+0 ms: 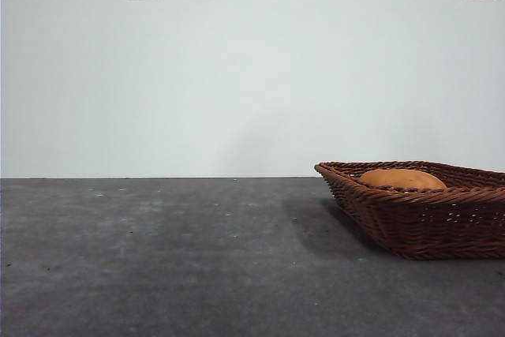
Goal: Help me put the vegetables on the table into the basket
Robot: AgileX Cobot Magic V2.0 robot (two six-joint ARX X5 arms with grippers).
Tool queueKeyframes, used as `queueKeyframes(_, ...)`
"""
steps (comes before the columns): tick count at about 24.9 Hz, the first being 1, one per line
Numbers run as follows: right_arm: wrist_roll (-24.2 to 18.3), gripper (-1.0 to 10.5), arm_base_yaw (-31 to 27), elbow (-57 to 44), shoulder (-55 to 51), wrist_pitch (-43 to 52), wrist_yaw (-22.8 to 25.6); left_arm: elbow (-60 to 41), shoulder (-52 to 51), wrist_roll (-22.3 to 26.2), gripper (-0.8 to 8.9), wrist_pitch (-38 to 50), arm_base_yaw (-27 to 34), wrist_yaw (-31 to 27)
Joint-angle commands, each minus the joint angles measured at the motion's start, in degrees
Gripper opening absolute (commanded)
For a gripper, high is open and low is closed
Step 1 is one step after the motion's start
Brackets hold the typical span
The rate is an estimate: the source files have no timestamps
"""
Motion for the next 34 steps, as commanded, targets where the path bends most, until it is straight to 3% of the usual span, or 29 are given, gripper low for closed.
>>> queueKeyframes(1, 0.09, 0.0, 0.04, -0.07, 0.13, 0.24, 0.02, -0.61, 0.22, -0.57, -0.04, 0.04, 0.20, 0.17)
queueKeyframes(7, 0.09, 0.0, 0.04, -0.07, 0.13, 0.24, 0.02, -0.61, 0.44, -0.57, -0.04, 0.04, 0.20, 0.17)
queueKeyframes(10, -9.33, 0.0, -0.42, -0.07, -0.09, 2.32, 3.30, -0.61, 0.44, -0.57, -0.04, 0.04, 0.20, 0.20)
queueKeyframes(11, -10.14, 0.0, -0.92, -0.07, -0.81, 3.04, 5.16, -0.61, 0.44, -0.57, -0.04, 0.04, 0.20, 0.17)
queueKeyframes(13, -10.16, 0.0, -0.94, -0.07, -2.93, 3.21, 8.07, -0.61, 0.44, -0.57, -0.03, 0.04, 0.20, 0.17)
queueKeyframes(18, -10.84, 0.0, -0.94, -0.15, -15.76, 3.91, 9.31, -0.61, 0.44, -0.57, -0.04, 0.04, 0.20, 0.17)
queueKeyframes(22, -10.82, 0.0, -0.72, -2.29, -27.02, 10.40, 9.16, -0.61, 0.44, -0.57, -0.04, 0.02, 0.20, 0.20)
queueKeyframes(31, -8.85, 0.0, -0.72, -32.11, -46.93, 30.84, 9.46, -0.61, 0.44, -0.57, -0.04, 0.04, 0.20, 0.17)
queueKeyframes(34, -6.03, 0.0, -0.72, -40.89, -50.75, 37.00, 10.95, -0.61, 0.44, -0.57, -0.04, 0.04, 0.20, 0.17)
